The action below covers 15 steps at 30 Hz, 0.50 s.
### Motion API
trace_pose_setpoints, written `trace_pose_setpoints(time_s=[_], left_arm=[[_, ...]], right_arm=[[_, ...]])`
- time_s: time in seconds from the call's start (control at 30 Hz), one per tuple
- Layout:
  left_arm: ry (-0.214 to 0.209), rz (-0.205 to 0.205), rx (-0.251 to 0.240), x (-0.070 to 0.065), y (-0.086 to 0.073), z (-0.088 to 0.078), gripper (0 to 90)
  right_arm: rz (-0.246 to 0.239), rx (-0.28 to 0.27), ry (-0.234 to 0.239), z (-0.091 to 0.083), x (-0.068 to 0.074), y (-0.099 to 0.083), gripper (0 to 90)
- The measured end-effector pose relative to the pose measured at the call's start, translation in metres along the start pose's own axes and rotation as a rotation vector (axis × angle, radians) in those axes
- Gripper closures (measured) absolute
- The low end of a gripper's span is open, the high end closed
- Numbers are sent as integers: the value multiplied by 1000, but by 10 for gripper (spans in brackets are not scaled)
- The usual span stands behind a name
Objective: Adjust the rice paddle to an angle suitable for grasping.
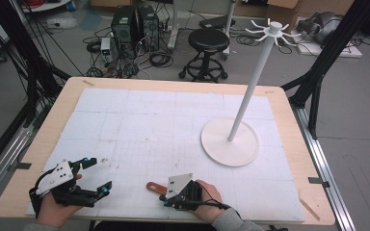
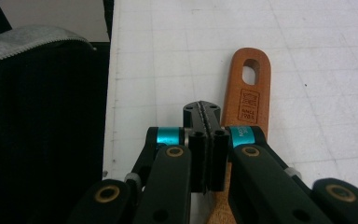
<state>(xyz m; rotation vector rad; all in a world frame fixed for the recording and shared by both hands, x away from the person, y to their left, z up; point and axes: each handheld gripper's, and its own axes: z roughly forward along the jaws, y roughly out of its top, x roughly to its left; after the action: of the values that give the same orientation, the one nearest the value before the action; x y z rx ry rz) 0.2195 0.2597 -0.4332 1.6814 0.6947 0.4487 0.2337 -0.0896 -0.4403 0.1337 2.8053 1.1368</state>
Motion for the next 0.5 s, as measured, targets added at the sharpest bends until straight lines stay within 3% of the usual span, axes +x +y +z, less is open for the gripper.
trace_pose_setpoints(time_s=[0.5], left_arm=[[-2, 1, -5, 0, 1, -2, 17]], right_arm=[[64, 33, -31, -18, -7, -17, 899]])
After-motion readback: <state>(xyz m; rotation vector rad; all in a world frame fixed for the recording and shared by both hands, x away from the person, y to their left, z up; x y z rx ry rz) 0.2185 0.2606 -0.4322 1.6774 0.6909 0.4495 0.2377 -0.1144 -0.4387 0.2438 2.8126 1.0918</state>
